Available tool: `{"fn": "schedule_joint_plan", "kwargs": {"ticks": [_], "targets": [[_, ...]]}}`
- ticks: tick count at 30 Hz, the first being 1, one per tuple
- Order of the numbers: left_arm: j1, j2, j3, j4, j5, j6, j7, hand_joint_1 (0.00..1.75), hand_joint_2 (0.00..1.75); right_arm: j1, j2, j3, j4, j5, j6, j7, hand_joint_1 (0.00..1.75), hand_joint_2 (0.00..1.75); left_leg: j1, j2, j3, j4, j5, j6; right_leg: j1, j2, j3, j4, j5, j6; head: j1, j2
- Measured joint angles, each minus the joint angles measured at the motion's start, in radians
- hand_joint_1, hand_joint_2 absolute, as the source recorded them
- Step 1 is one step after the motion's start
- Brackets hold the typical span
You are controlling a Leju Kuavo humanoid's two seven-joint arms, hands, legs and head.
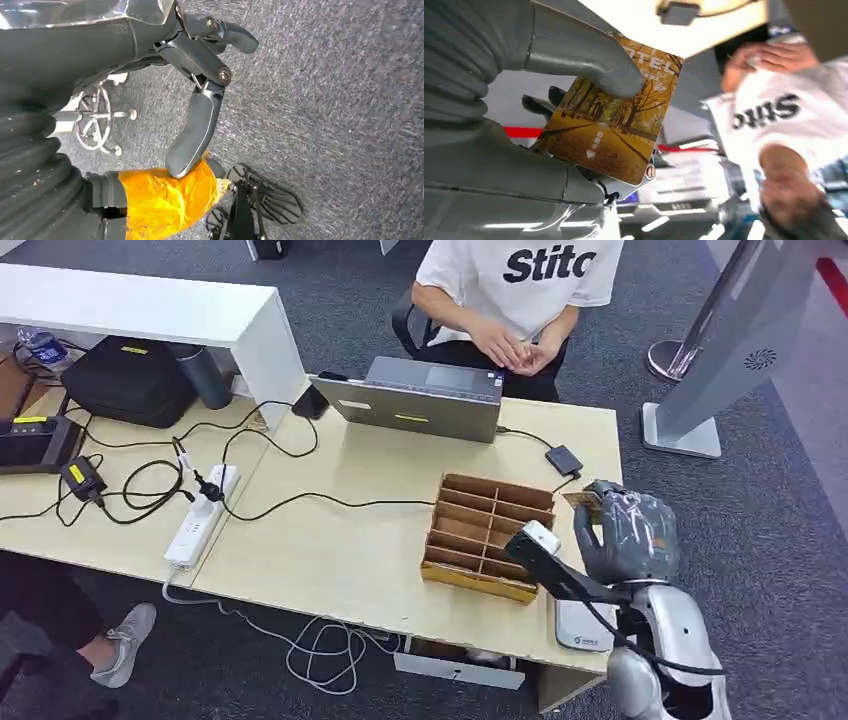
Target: Pass the card to the sensor for recognition and then transmit it.
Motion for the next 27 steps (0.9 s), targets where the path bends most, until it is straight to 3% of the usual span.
{"fn": "schedule_joint_plan", "kwargs": {"ticks": [8,27], "targets": [[-0.001,0.001,0.013,0.000,0.018,0.008,0.006,0.00,1.75,0.048,0.000,-0.077,0.021,0.017,0.023,-0.038,1.75,1.75,0.000,0.000,0.000,0.000,0.000,0.000,0.000,0.000,0.000,0.000,0.000,0.000,0.000,0.000],[-0.001,-0.002,0.038,0.000,0.051,0.024,0.006,0.00,1.75,0.241,0.003,-0.091,-0.012,-0.021,-0.010,-0.091,1.75,1.75,0.000,0.000,0.000,0.000,0.000,0.000,0.000,0.000,0.000,0.000,0.000,0.000,0.000,0.000]]}}
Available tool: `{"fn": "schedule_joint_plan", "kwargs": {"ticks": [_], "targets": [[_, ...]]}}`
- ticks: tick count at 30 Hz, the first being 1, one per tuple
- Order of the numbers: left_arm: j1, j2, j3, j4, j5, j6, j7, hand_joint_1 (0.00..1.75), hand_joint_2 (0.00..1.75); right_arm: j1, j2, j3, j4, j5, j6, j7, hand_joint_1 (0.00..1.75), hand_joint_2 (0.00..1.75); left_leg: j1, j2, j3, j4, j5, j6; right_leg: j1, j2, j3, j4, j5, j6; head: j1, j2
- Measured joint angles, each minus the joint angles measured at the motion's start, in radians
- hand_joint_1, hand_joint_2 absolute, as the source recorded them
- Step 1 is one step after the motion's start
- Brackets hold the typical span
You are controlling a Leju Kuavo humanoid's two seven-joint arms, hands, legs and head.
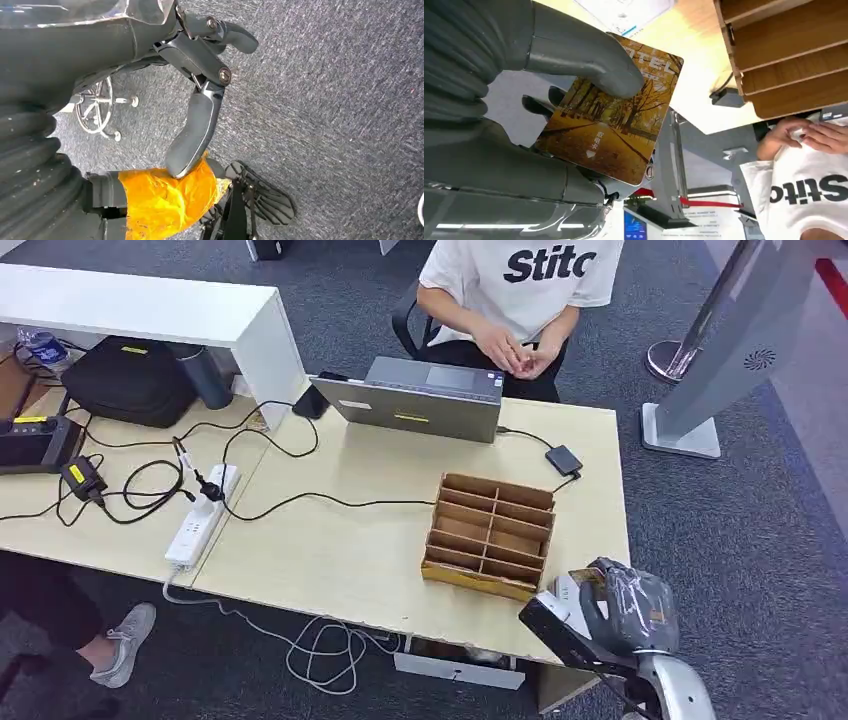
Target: Pass the card to the sensor for recognition and then transmit it.
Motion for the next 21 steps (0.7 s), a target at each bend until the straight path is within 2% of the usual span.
{"fn": "schedule_joint_plan", "kwargs": {"ticks": [10,21], "targets": [[-0.001,0.000,0.000,0.000,-0.004,0.000,0.000,0.00,1.75,-0.007,0.006,-0.044,0.053,0.000,0.002,0.010,1.75,1.75,0.000,0.000,0.000,0.000,0.000,0.000,0.000,0.000,0.000,0.000,0.000,0.000,0.000,0.000],[-0.004,0.003,0.000,0.000,-0.013,-0.004,0.000,0.00,1.75,-0.055,0.020,-0.138,0.189,0.005,0.011,0.007,1.75,1.75,0.000,0.000,0.000,0.000,0.000,0.000,0.000,0.000,0.000,0.000,0.000,0.000,0.000,0.000]]}}
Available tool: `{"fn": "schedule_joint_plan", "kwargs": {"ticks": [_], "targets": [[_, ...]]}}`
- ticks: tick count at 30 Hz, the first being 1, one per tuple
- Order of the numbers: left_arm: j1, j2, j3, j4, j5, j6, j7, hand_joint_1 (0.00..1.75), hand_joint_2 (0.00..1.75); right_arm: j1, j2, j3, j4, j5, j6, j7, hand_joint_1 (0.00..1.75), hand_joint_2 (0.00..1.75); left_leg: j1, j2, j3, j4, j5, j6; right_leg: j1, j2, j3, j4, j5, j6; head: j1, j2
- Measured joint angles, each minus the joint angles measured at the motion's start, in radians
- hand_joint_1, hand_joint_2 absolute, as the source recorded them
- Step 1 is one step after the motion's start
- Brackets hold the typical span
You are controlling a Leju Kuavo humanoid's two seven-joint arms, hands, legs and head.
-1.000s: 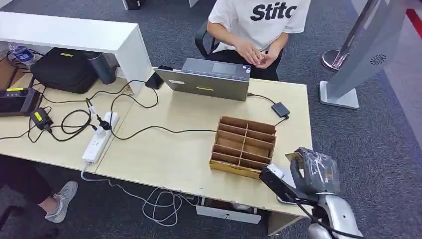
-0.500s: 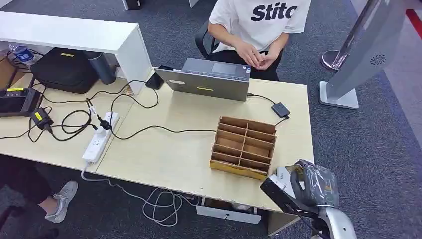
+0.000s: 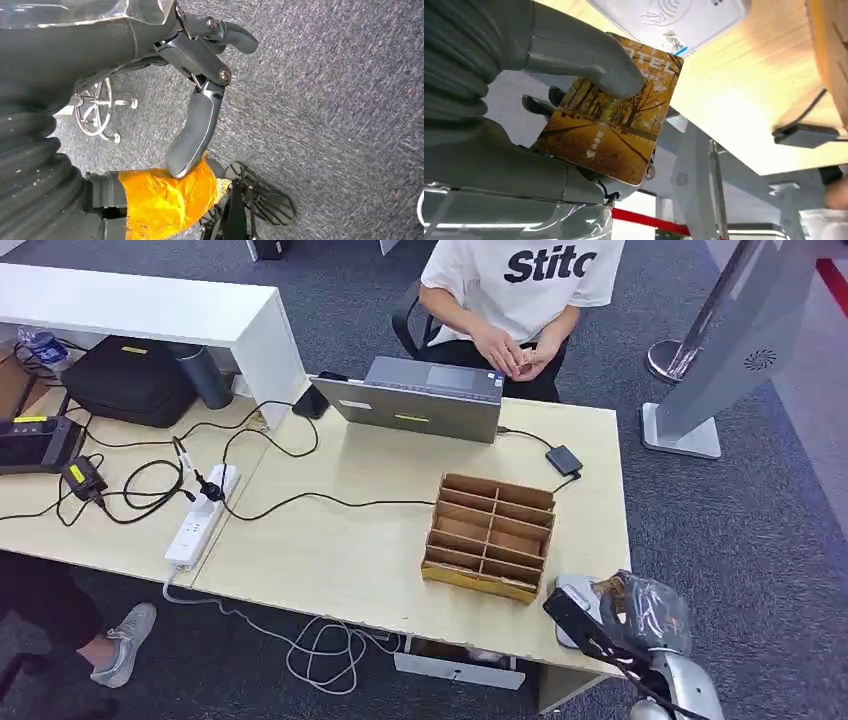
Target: Pass the card to the sensor for recognition and then transmit it.
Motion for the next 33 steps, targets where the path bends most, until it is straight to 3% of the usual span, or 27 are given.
{"fn": "schedule_joint_plan", "kwargs": {"ticks": [15,21,29,33], "targets": [[-0.001,0.001,0.000,0.000,-0.001,0.000,0.005,0.00,1.75,-0.003,0.016,-0.031,0.076,0.031,0.001,-0.036,1.75,1.75,0.000,0.000,0.000,0.000,0.000,0.000,0.000,0.000,0.000,0.000,0.000,0.000,0.000,0.000],[-0.001,0.001,0.000,0.000,0.010,0.002,0.008,0.00,1.75,-0.004,0.021,-0.022,0.032,0.031,-0.009,-0.052,1.75,1.75,0.000,0.000,0.000,0.000,0.000,0.000,0.000,0.000,0.000,0.000,0.000,0.000,0.000,0.000],[0.000,0.001,0.000,0.000,0.010,0.001,0.009,0.00,1.75,-0.058,0.021,0.062,-0.097,-0.017,0.012,-0.038,1.75,1.75,0.000,0.000,-0.001,0.000,0.000,0.000,0.000,0.000,0.000,0.001,0.000,0.000,0.000,0.000],[-0.002,0.004,0.000,0.000,0.004,-0.005,0.008,0.00,1.75,-0.162,0.021,0.171,-0.145,-0.029,0.049,-0.013,1.75,1.75,0.000,0.002,0.000,0.000,0.001,0.000,0.000,0.002,-0.001,0.001,0.001,-0.001,0.000,0.000]]}}
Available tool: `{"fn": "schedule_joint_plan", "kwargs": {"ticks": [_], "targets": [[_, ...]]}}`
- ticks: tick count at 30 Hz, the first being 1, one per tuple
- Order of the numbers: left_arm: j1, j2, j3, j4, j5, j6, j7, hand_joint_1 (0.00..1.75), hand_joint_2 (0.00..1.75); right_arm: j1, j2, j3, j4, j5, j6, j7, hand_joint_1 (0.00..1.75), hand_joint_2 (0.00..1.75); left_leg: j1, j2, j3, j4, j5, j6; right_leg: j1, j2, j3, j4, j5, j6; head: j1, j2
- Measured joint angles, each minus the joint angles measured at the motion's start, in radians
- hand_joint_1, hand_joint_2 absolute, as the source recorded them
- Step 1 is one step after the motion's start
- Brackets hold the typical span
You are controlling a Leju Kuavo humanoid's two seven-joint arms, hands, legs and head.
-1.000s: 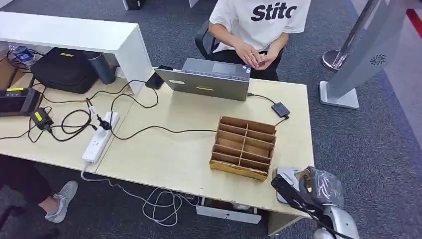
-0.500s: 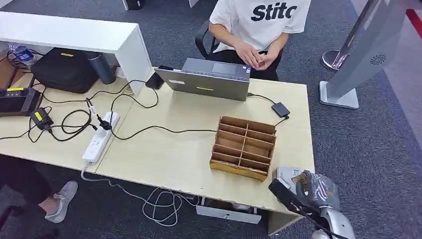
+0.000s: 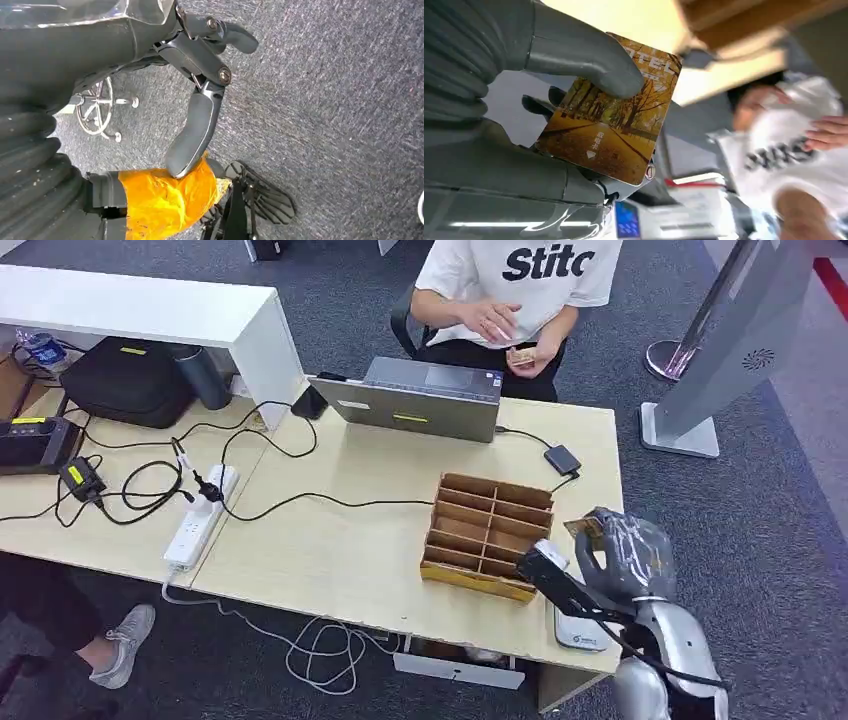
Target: Pass the card to the sensor for recognition and then transmit it.
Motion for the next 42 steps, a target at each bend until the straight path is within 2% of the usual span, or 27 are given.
{"fn": "schedule_joint_plan", "kwargs": {"ticks": [5,9,12,17,22,26,32,33,34,42], "targets": [[0.000,0.005,-0.009,0.000,-0.021,-0.013,-0.007,0.00,1.75,-0.179,0.005,0.166,0.016,-0.055,0.047,0.050,1.75,1.75,0.000,0.000,0.000,0.000,0.001,-0.001,0.000,0.000,0.000,0.001,0.000,0.000,0.000,0.000],[-0.002,0.006,-0.026,0.000,-0.037,-0.025,-0.018,0.00,1.75,-0.322,0.039,0.311,0.092,-0.099,0.052,0.088,1.75,1.75,0.000,-0.001,0.000,0.000,0.002,-0.002,0.000,-0.001,0.000,0.001,0.000,0.000,0.000,0.000],[-0.003,0.006,-0.032,0.000,-0.045,-0.029,-0.019,0.00,1.75,-0.385,0.065,0.370,0.147,-0.139,0.056,0.111,1.75,1.75,0.001,-0.001,0.000,0.000,0.002,-0.002,0.000,-0.001,0.000,0.001,0.000,0.000,0.000,0.000],[-0.002,0.006,-0.042,0.000,-0.050,-0.032,-0.021,0.00,1.75,-0.438,0.087,0.423,0.212,-0.158,0.056,0.121,1.75,1.75,0.000,-0.002,-0.001,0.000,0.002,-0.002,0.000,-0.002,0.000,0.001,0.000,0.000,0.001,0.000],[-0.006,0.006,-0.057,0.001,-0.066,-0.047,-0.023,0.00,1.75,-0.503,0.144,0.464,0.334,-0.159,0.062,0.158,1.75,1.75,0.000,-0.002,-0.001,0.000,0.002,-0.002,0.000,-0.002,-0.001,0.001,0.000,0.000,0.000,0.000],[-0.006,0.005,-0.064,0.002,-0.072,-0.050,-0.029,0.00,1.75,-0.543,0.186,0.474,0.439,-0.137,0.048,0.195,1.75,1.75,0.001,-0.002,-0.001,0.000,0.002,-0.002,0.000,-0.002,-0.001,0.001,0.000,0.000,0.000,0.000],[-0.006,0.005,-0.074,0.002,-0.074,-0.050,-0.029,0.00,1.75,-0.551,0.207,0.475,0.499,-0.118,0.037,0.219,1.75,1.75,0.001,-0.002,-0.001,0.000,0.002,-0.002,0.000,-0.002,-0.001,0.001,0.000,0.000,0.000,0.000],[-0.006,0.005,-0.074,0.002,-0.074,-0.050,-0.028,0.00,1.75,-0.552,0.209,0.474,0.503,-0.115,0.037,0.224,1.27,1.75,0.001,-0.002,-0.001,0.000,0.002,-0.002,0.000,-0.002,-0.001,0.001,0.000,0.000,0.000,0.000],[-0.006,0.005,-0.074,0.002,-0.074,-0.050,-0.028,0.00,1.75,-0.551,0.209,0.474,0.504,-0.103,0.037,0.224,0.00,1.75,0.001,-0.002,-0.001,0.000,0.002,-0.002,0.000,-0.002,-0.001,0.000,0.000,0.000,0.000,0.000],[-0.005,0.005,-0.074,0.002,-0.066,-0.045,-0.019,0.00,1.75,-0.522,0.209,0.474,0.458,-0.047,0.020,0.200,0.00,1.75,0.001,-0.002,-0.001,0.000,0.002,-0.002,0.000,-0.002,-0.001,0.000,0.000,0.000,0.000,0.000]]}}
